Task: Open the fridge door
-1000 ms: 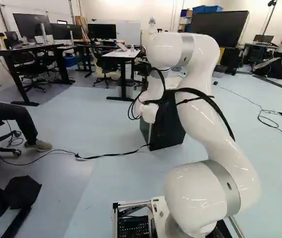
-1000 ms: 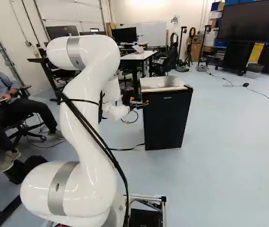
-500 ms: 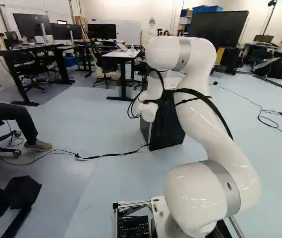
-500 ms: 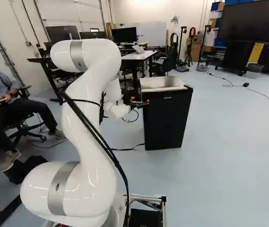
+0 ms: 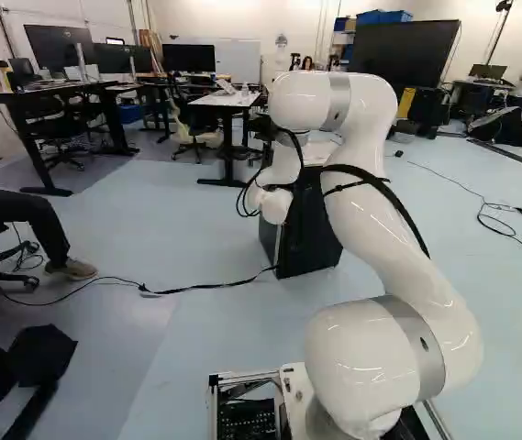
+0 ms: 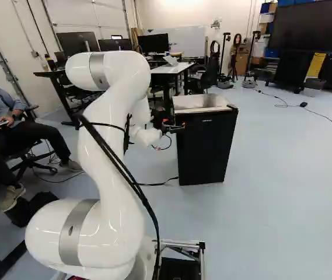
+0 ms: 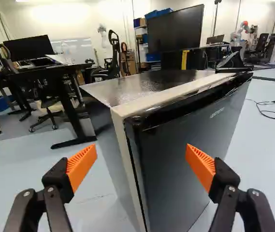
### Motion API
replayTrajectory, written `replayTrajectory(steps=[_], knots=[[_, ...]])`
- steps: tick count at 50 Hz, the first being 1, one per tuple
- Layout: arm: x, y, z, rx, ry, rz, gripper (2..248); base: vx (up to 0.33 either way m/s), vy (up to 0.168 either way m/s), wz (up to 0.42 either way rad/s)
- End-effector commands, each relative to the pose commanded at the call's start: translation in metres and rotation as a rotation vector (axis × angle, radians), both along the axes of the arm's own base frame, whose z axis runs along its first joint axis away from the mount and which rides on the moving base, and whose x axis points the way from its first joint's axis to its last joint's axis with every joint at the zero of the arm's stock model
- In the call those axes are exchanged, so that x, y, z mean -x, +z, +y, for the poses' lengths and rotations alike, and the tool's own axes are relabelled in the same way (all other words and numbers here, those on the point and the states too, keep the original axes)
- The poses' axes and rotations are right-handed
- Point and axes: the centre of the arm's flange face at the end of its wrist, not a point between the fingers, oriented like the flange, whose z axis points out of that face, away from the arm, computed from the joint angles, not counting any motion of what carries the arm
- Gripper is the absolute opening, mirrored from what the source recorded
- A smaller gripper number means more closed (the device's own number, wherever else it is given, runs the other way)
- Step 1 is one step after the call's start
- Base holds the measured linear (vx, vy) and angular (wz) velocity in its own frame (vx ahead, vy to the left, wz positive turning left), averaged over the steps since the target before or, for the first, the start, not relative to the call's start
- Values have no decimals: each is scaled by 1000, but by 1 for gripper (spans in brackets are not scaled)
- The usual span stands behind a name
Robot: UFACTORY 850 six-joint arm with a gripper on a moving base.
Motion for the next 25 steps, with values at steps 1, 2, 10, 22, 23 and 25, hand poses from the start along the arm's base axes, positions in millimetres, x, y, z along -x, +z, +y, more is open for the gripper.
replayTrajectory(steps=[1, 2, 10, 22, 23, 25], knots=[[0, 0, 0, 0, -1, 0, 247, 0, 0, 0], [-1, 0, -1, 0, -2, -1, 247, 0, 0, 0], [-3, -1, -3, -2, -13, -4, 247, 0, 0, 0], [-4, -1, -8, -6, -37, -6, 247, 0, 0, 0], [-4, -1, -8, -6, -39, -6, 247, 0, 0, 0], [-4, -1, -9, -7, -43, -6, 247, 0, 0, 0]])
